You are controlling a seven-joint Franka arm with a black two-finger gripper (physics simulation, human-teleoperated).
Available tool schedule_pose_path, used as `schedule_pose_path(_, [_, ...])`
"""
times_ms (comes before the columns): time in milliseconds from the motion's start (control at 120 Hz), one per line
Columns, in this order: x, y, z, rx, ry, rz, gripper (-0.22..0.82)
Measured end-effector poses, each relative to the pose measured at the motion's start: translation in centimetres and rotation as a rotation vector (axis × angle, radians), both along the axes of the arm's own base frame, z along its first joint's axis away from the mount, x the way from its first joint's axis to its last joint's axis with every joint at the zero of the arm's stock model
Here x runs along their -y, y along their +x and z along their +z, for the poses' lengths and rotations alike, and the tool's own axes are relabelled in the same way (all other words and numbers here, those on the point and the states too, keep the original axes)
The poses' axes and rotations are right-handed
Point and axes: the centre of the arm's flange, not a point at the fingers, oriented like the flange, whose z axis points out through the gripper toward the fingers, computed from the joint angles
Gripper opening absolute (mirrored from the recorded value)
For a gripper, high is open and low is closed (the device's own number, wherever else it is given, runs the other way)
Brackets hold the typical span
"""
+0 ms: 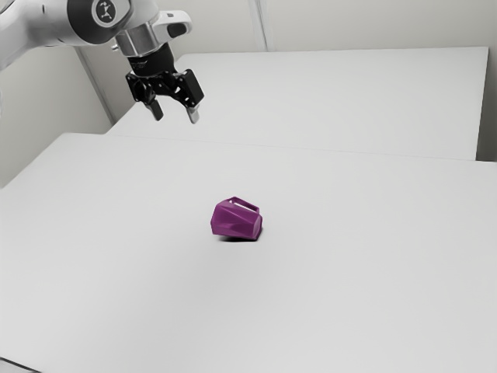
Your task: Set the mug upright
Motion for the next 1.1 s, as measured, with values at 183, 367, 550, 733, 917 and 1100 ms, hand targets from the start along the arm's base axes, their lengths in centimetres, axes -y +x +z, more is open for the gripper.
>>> schedule_pose_path(183, [-0.5, -0.2, -0.2, -0.007, 0.001, 0.01, 0.6])
schedule_pose_path(367, [-1.0, -0.5, -1.6, -0.03, 0.002, 0.018, 0.6])
schedule_pose_path(550, [-1.5, -0.6, -3.3, -0.066, -0.052, 0.021, 0.6])
schedule_pose_path(733, [-2.9, -0.5, -6.7, -0.111, -0.118, 0.032, 0.6])
schedule_pose_path(917, [-4.9, -0.3, -9.3, -0.123, -0.17, 0.057, 0.6])
schedule_pose_path(1100, [-7.0, 0.4, -12.5, -0.124, -0.225, 0.081, 0.6])
